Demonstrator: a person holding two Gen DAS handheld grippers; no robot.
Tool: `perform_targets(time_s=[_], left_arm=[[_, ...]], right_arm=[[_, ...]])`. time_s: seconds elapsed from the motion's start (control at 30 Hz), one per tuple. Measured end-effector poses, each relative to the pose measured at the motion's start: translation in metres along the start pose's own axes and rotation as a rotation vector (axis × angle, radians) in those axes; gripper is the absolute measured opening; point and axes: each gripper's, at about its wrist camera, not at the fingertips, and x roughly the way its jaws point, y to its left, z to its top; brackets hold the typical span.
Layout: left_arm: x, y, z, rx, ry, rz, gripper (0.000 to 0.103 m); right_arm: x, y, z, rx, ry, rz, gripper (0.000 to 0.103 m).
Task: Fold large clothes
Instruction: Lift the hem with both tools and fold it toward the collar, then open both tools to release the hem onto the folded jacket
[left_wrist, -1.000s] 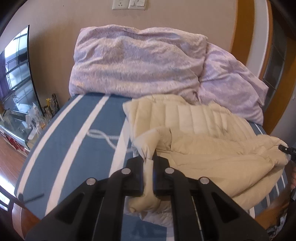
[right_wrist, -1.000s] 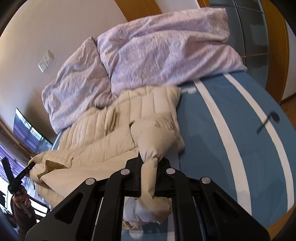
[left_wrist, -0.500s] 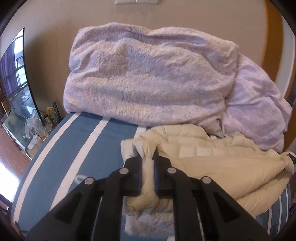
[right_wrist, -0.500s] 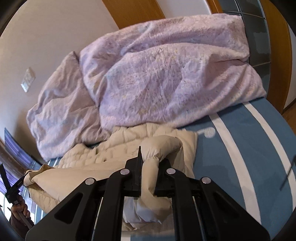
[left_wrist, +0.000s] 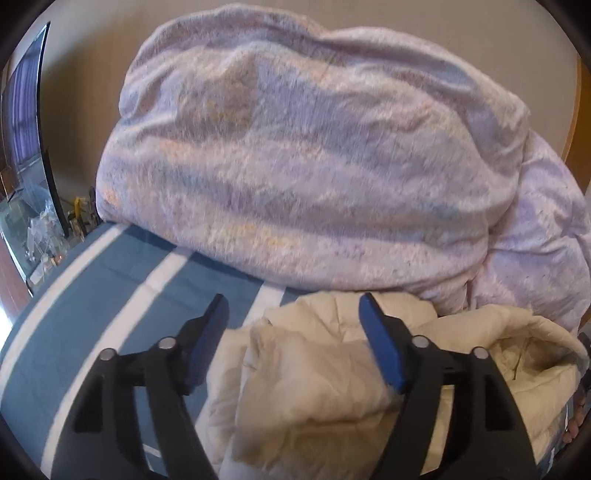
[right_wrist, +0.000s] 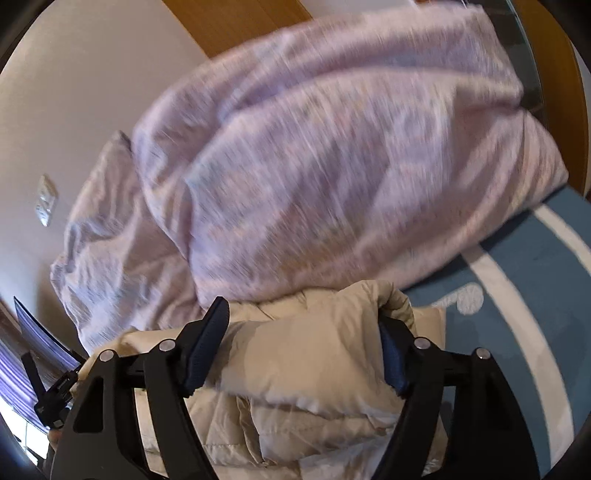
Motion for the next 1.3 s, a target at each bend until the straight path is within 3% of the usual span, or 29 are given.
perform_targets(time_s=[0.3,0.53,0.73,1.07,1.3], left_arm=[[-0.051,0.022,0.006,-0.010,-0.055,-0.004,0.087],[-0.071,0.034,-0.010,0.014,-0.036,0.012,0.087],[-0.061,0.024,-0.025,0.040,0.035,0.006,0.087],[-0.040,-0.008,-0.032,0.110,0.054,-0.002,0.087],[-0.008,-0.025,-0.036,0.134,0.079,0.033,0.087]], right_arm=[[-0.060,0.013,0.004,-0.070,-0.124,-0.026,0.075],[-0.071,0.006,-0.011,-0.101,-0.053,-0.073,0.075],[-0.061,0.005,-0.028,-0.117,0.021,-0.097,0.075],[-0.028,0.022,-0.037,-0.179,0.072,-0.112,0.075],[0.008,0.034,-0.036,-0.223,0.089,-0.146,0.075]])
